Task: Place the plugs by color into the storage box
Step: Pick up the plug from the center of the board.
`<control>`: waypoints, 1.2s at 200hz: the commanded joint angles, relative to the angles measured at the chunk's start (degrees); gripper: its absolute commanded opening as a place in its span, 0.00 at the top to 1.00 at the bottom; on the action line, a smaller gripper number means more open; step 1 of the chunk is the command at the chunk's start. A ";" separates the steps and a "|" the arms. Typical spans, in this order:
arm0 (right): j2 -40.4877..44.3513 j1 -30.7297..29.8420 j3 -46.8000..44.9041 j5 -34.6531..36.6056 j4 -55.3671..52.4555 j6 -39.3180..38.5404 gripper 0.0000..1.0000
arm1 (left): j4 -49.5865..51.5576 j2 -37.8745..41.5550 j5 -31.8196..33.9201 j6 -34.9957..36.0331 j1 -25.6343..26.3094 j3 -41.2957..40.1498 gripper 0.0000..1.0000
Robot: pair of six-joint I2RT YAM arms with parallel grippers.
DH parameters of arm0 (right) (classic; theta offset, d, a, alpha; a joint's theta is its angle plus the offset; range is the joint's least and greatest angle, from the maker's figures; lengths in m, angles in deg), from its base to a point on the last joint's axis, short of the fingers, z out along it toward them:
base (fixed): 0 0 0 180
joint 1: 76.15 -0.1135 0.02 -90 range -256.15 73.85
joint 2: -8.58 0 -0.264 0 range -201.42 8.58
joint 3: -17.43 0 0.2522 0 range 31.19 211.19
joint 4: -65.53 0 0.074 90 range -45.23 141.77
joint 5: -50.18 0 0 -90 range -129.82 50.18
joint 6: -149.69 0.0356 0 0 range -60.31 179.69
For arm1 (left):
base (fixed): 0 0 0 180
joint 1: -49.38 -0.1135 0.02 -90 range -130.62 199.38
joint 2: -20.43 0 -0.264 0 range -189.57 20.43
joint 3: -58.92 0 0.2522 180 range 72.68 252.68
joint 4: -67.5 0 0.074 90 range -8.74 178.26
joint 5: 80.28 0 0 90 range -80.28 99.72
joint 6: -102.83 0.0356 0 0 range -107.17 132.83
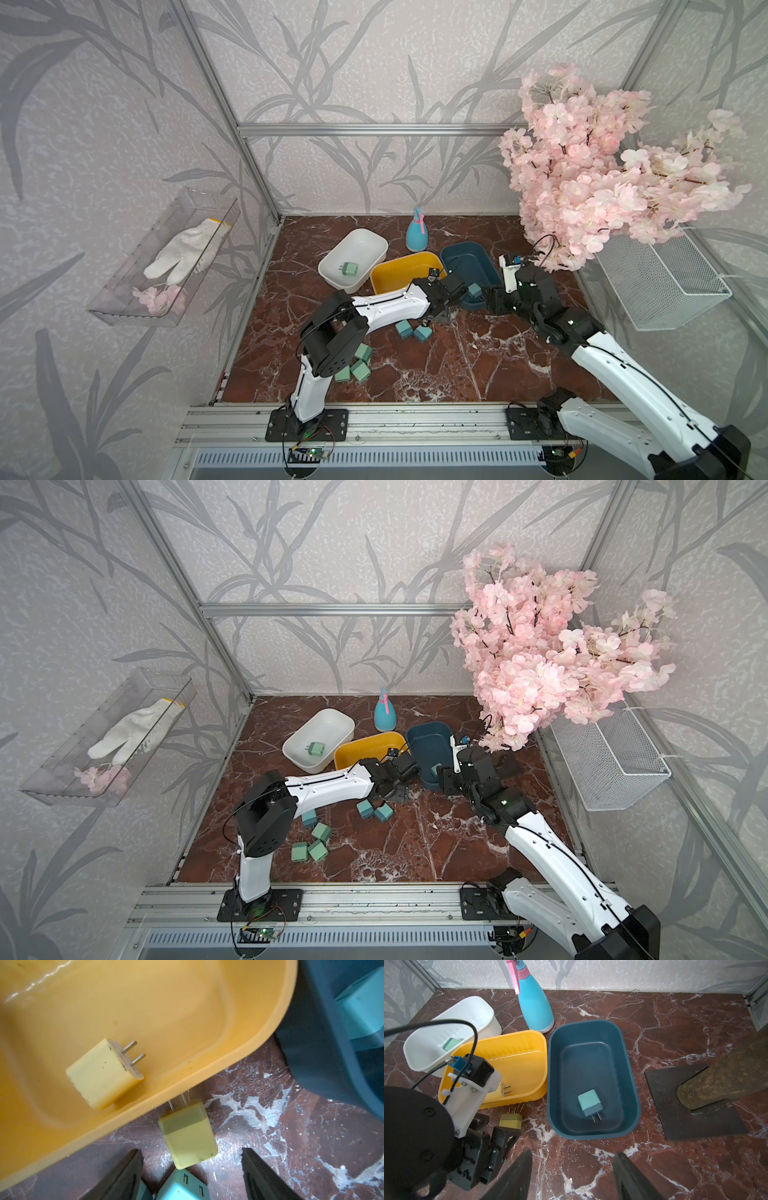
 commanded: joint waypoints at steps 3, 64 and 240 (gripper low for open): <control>0.16 -0.11 -0.31 0.38 0.41 -0.02 0.34 | 1.80 -1.35 1.63 -0.36 -0.30 1.37 0.26; 0.23 -0.14 -0.53 -0.06 0.08 -0.08 0.33 | -0.07 -3.71 0.76 1.35 -0.91 1.21 0.35; -0.52 -0.11 -1.50 -1.57 1.40 0.96 0.33 | -1.09 2.42 -0.99 5.52 2.72 -3.87 0.57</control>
